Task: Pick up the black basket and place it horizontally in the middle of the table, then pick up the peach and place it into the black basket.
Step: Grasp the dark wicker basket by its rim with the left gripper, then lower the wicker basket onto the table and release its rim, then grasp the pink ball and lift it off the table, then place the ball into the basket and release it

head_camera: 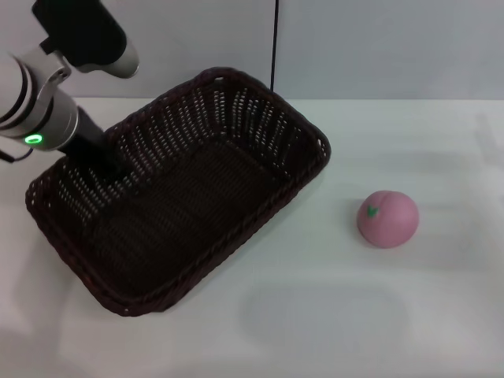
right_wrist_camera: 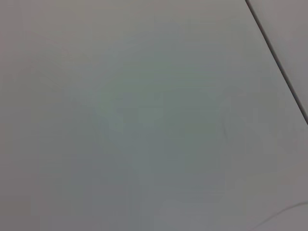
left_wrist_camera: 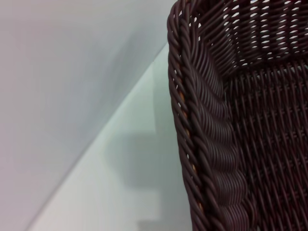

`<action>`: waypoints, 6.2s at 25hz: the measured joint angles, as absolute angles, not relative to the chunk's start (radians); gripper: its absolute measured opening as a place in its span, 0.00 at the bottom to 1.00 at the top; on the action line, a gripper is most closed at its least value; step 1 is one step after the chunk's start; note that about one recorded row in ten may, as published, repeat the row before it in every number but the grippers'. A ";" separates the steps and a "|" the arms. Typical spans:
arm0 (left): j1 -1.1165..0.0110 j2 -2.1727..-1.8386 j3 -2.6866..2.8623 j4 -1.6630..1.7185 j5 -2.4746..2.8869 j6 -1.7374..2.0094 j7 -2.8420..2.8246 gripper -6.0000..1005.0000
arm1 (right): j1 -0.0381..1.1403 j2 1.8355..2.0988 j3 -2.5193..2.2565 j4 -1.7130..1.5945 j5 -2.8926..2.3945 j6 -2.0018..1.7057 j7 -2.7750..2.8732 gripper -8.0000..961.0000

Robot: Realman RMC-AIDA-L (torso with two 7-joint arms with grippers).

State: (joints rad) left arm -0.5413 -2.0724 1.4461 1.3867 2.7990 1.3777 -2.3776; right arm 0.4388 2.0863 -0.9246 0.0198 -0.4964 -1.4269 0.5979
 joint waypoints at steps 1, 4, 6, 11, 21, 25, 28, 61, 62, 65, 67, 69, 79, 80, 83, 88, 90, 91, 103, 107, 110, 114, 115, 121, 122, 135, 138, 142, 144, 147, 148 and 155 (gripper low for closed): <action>-0.545 -2.072 1.446 1.391 2.798 1.378 -2.359 0.36 | 0.439 2.086 -0.925 0.019 -0.496 -1.427 0.599 0.67; -0.559 -2.073 1.453 1.416 2.792 1.377 -2.267 0.34 | 0.441 2.086 -0.925 0.019 -0.496 -1.427 0.600 0.67; -0.562 -2.075 1.471 1.439 2.785 1.377 -2.200 0.32 | 0.443 2.086 -0.925 0.019 -0.495 -1.426 0.600 0.67; -0.552 -2.075 1.507 1.481 2.666 1.350 -1.931 0.31 | 0.442 2.085 -0.925 0.019 -0.495 -1.427 0.600 0.67; -0.539 -2.074 1.536 1.476 2.540 1.210 -1.652 0.30 | 0.440 2.085 -0.925 0.023 -0.494 -1.426 0.601 0.67; -0.538 -2.074 1.574 1.459 2.540 1.158 -1.633 0.28 | 0.438 2.086 -0.925 0.024 -0.492 -1.425 0.601 0.67; -0.535 -2.072 1.583 1.447 2.541 1.140 -1.638 0.28 | 0.439 2.086 -0.925 0.025 -0.492 -1.419 0.602 0.67; -0.482 -2.057 1.588 1.447 2.546 1.158 -1.741 0.42 | 0.450 2.086 -0.923 0.018 -0.495 -1.403 0.604 0.67; -0.482 -2.057 1.588 1.448 2.547 1.158 -1.742 0.46 | 0.450 2.086 -0.923 0.018 -0.495 -1.403 0.604 0.67; -0.480 -2.057 1.588 1.450 2.547 1.156 -1.741 0.56 | 0.450 2.086 -0.923 0.018 -0.495 -1.403 0.604 0.67; -0.478 -2.057 1.588 1.450 2.547 1.150 -1.738 0.61 | 0.448 2.086 -0.923 0.019 -0.495 -1.403 0.604 0.67; -0.478 -2.058 1.588 1.450 2.545 1.147 -1.741 0.65 | 0.446 2.086 -0.923 0.019 -0.495 -1.404 0.604 0.67; -0.439 -2.063 1.339 1.468 2.190 1.125 -1.753 0.78 | 0.308 2.036 -0.939 -0.150 -0.696 -1.499 0.782 0.67; -0.416 -2.061 1.276 1.458 2.074 1.141 -1.746 0.78 | 0.308 2.036 -0.939 -0.150 -0.696 -1.499 0.782 0.67; -0.355 -2.062 1.207 1.437 1.888 1.148 -1.710 0.78 | 0.216 1.986 -0.927 -0.373 -0.907 -1.484 1.050 0.67; -0.222 -2.066 1.177 1.336 1.540 1.101 -1.542 0.78 | 0.139 1.944 -0.809 -0.809 -1.346 -1.497 1.642 0.67; -0.179 -2.067 1.181 1.272 1.392 1.100 -1.437 0.78 | 0.161 1.947 -0.717 -0.984 -1.595 -1.548 1.883 0.67; -0.150 -2.067 1.186 1.220 1.296 1.104 -1.361 0.78 | 0.219 1.948 -0.644 -1.134 -1.847 -1.629 2.093 0.67; -0.090 -2.064 1.160 0.947 1.080 1.188 -1.182 0.78 | 0.555 2.022 -0.622 -1.221 -2.477 -1.802 2.362 0.67; -0.085 -2.064 1.146 0.924 1.078 1.206 -1.181 0.78 | 0.605 2.030 -0.678 -1.099 -2.488 -1.738 2.359 0.67; -0.090 -2.065 1.135 0.905 1.077 1.208 -1.180 0.78 | 0.618 2.035 -0.732 -1.039 -2.492 -1.678 2.366 0.67; -0.108 -2.065 1.127 0.883 1.074 1.208 -1.179 0.78 | 0.632 2.039 -0.774 -0.974 -2.493 -1.625 2.367 0.67; -0.112 -2.065 1.126 0.880 1.074 1.207 -1.177 0.78 | 0.635 2.039 -0.779 -0.956 -2.494 -1.611 2.367 0.67; -0.153 -2.063 1.116 0.834 1.074 1.198 -1.153 0.78 | 0.655 2.048 -0.796 -0.878 -2.487 -1.522 2.343 0.67; -0.153 -2.063 1.116 0.834 1.074 1.198 -1.153 0.78 | 0.655 2.048 -0.796 -0.878 -2.487 -1.522 2.343 0.66; -0.182 -2.062 1.098 0.780 1.072 1.196 -1.127 0.78 | 0.659 2.064 -0.810 -0.878 -2.484 -1.481 2.344 0.37; -0.175 -2.062 1.091 0.780 1.072 1.197 -1.126 0.78 | 0.620 2.065 -0.806 -0.976 -2.480 -1.512 2.379 0.22; -0.167 -2.061 1.081 0.774 1.072 1.198 -1.126 0.78 | 0.540 2.064 -0.780 -1.167 -2.397 -1.591 2.424 0.14; -0.165 -2.060 1.076 0.768 1.072 1.201 -1.126 0.78 | 0.500 2.064 -0.767 -1.275 -2.348 -1.632 2.452 0.12; -0.160 -2.060 1.070 0.766 1.072 1.203 -1.126 0.78 | 0.451 2.071 -0.765 -1.475 -2.287 -1.693 2.477 0.10; -0.157 -2.060 1.068 0.766 1.072 1.203 -1.126 0.78 | 0.443 2.074 -0.765 -1.535 -2.253 -1.726 2.478 0.09; -0.143 -2.064 1.063 0.749 1.071 1.207 -1.126 0.78 | 0.521 2.074 -0.940 -1.535 -1.981 -1.774 2.442 0.06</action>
